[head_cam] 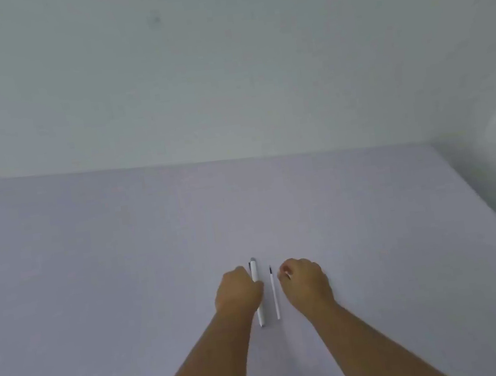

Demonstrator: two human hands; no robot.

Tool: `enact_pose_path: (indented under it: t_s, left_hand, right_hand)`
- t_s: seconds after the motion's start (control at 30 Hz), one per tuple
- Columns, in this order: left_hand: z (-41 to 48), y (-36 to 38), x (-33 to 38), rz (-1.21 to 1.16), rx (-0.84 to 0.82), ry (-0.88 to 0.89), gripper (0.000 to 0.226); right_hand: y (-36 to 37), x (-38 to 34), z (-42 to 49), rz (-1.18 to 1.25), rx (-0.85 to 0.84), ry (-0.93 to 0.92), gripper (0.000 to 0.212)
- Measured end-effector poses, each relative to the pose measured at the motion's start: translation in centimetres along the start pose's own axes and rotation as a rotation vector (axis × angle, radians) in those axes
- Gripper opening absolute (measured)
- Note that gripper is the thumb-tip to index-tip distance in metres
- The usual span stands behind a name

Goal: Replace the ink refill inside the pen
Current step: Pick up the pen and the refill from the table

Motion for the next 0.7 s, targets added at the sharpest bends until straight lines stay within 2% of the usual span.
enact_pose_path:
  t_s: [0.1,0.2,0.33,0.5,0.7]
  left_hand:
    - [-0.3,0.9,-0.6,-0.057,-0.016,-0.041,0.014]
    - [-0.2,1.8,-0.8,-0.068,-0.036,-0.060,0.015]
    - [-0.3,1.7,-0.8,-0.167,-0.043,-0.046,0.021]
    - [-1.5,1.0,0.5,-0.242,-0.029,0.095,0.016]
    - [-1.5,0.1,1.1,-0.234,-0.135,0.199,0.012]
  right_hand:
    - [0.5,-0.1,-0.1,0.015,0.005,-0.003,0.028]
    - [1.1,-0.2,0.2,0.008,-0.008,0.000,0.026]
    - [1.5,-0.5,0.7,0.122,-0.022,0.032,0.027]
    - [1.4,-1.7,1.3,0.392,-0.127,0.182,0.030]
    - [1.1,-1.2,1.4,0.767,-0.097,0.428,0.027]
Point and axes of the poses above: each hand's wrist, its own z-axis towards the middle knuckle, its own y-axis out of the palm, x = y × z, the point moved 4 cm from there along z, towards the middle knuckle, and after that the axes turned 3 degrees about z, right-handed, at the moved point
